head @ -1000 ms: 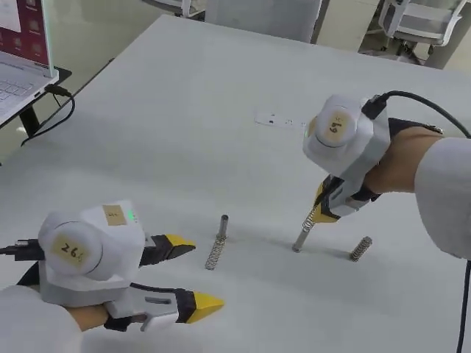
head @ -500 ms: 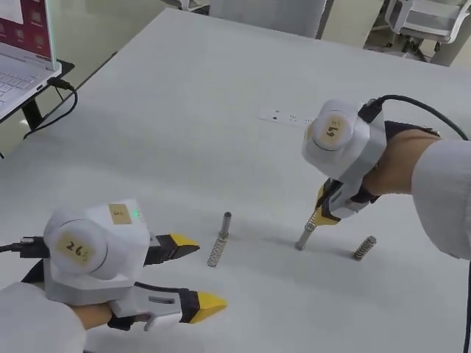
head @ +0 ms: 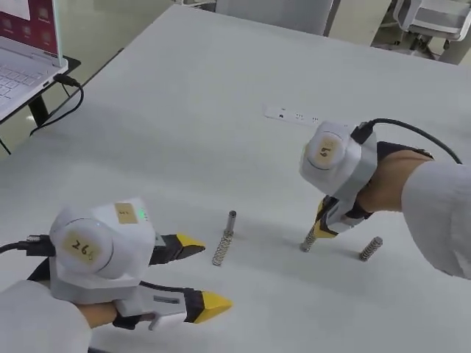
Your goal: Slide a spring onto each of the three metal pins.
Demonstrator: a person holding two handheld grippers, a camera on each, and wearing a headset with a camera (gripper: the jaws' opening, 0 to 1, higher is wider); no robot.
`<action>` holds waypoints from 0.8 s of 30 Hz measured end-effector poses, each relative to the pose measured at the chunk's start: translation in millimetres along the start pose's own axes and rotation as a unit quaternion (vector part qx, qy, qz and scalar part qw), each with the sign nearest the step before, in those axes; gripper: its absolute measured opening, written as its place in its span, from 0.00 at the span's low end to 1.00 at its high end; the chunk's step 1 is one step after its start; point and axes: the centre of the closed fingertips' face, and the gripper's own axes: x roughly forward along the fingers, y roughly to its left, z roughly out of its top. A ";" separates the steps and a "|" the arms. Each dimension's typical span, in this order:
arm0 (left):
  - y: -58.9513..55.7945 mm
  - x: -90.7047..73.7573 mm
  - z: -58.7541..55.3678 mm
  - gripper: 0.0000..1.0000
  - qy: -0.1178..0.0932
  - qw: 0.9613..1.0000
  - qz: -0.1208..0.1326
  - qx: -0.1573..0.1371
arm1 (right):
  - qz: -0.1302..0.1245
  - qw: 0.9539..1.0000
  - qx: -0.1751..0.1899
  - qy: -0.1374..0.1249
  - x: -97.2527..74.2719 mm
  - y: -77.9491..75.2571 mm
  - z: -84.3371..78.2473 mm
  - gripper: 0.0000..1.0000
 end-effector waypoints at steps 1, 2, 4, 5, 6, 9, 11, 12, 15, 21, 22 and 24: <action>-0.1 -0.1 -0.1 0.45 0.000 1.000 0.000 0.000 | 0.000 1.000 0.002 0.000 1.7 -0.2 -0.2 0.08; -0.3 -0.2 -0.4 0.45 0.000 1.000 0.000 0.000 | 0.000 1.000 0.004 0.001 3.7 0.4 -1.2 0.08; -0.5 -0.4 -0.6 0.45 0.001 1.000 0.000 0.000 | 0.002 1.000 0.007 0.003 6.1 1.7 -2.4 0.08; -0.6 -0.4 -0.7 0.45 0.001 1.000 0.000 0.000 | 0.002 1.000 0.008 0.003 6.9 1.7 -3.0 0.08; -0.7 -0.3 -0.8 0.45 0.001 1.000 0.000 0.000 | 0.002 1.000 0.008 0.004 7.3 1.8 -3.5 0.08; -1.3 0.0 -1.9 0.45 0.003 1.000 -0.001 0.000 | 0.003 1.000 0.009 0.006 9.9 2.6 -6.0 0.08; -1.7 0.1 -1.9 0.45 0.003 1.000 -0.002 0.001 | 0.003 1.000 0.011 0.006 11.0 2.4 -7.3 0.08; -2.0 0.2 -1.8 0.45 0.003 1.000 -0.002 0.001 | 0.004 1.000 0.014 0.006 12.4 2.7 -8.0 0.08; -2.6 0.1 -2.1 0.45 0.003 1.000 -0.003 0.001 | 0.005 1.000 0.014 0.007 14.7 4.5 -9.6 0.08; -3.7 0.1 -3.1 0.44 0.005 1.000 -0.005 0.002 | 0.010 1.000 0.023 0.006 13.3 4.6 -8.4 0.08; -3.7 0.0 -3.0 0.44 0.005 1.000 -0.005 0.002 | 0.010 1.000 0.023 0.006 13.2 4.4 -8.3 0.09; -3.5 -0.1 -3.0 0.44 0.005 1.000 -0.005 0.003 | 0.012 1.000 0.020 0.009 14.4 5.2 -9.8 0.10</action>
